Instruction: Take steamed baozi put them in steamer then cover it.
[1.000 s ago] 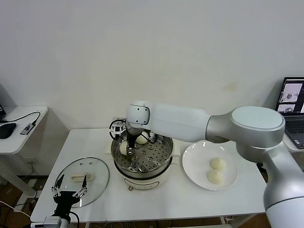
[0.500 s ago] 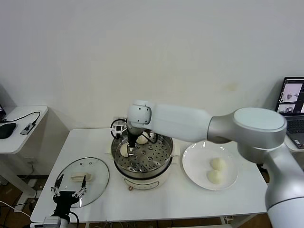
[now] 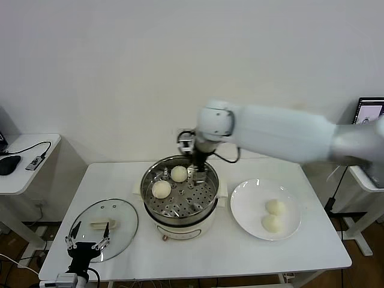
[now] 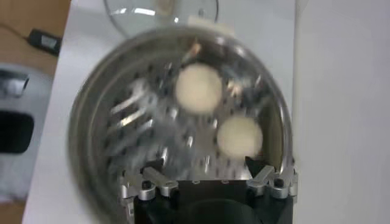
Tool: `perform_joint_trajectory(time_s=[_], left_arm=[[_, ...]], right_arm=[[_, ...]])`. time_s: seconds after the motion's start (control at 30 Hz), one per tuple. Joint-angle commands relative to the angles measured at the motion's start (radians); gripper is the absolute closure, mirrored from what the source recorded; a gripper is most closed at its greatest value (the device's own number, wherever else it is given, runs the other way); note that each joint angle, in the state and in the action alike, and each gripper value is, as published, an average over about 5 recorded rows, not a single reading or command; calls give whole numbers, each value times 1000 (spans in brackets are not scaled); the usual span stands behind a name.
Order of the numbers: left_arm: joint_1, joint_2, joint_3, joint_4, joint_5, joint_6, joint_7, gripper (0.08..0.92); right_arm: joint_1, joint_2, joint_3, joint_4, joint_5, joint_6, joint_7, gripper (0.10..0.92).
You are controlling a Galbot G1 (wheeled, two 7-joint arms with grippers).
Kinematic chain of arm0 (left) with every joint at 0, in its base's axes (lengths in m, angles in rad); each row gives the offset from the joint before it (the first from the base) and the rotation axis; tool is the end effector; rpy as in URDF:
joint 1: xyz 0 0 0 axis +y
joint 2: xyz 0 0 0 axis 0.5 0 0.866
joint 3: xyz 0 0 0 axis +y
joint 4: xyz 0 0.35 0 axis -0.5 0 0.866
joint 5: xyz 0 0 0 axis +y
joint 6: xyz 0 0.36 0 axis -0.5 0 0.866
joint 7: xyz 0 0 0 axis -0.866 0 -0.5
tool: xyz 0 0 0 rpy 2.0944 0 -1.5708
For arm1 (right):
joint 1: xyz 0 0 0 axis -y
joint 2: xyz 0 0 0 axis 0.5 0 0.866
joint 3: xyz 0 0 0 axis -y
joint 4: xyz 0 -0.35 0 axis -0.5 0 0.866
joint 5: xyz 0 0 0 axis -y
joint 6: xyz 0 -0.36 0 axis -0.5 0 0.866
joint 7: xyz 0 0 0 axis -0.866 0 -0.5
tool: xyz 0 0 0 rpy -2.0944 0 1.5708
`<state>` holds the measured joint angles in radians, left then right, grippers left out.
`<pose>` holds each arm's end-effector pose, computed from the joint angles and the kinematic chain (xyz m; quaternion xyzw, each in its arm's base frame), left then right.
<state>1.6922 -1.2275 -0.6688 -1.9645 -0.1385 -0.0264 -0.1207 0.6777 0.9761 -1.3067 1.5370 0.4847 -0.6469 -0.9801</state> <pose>0.1526 0.1166 -0.3443 0.0433 -0.9874 -0.1209 0.0920 0.5031 0.0851 -0.0153 0.5312 -0.5500 0.5460 0.3423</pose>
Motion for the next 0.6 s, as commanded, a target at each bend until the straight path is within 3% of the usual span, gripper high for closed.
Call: perform_joint_trajectory(time_s=[0.03,0.27,0.6], left_arm=[[1,8,3,1,1,1,0,177],[2,6,-2,-2,4,9,-1,177],[1,1,-6,2,18,16,-2,177]], right_arm=[[50,-330,-17,186,-134,97,-99,203],[-196,-547,160,207,-320,247,-149,203],[-639,-653,465,187,-495,330,-125,203]])
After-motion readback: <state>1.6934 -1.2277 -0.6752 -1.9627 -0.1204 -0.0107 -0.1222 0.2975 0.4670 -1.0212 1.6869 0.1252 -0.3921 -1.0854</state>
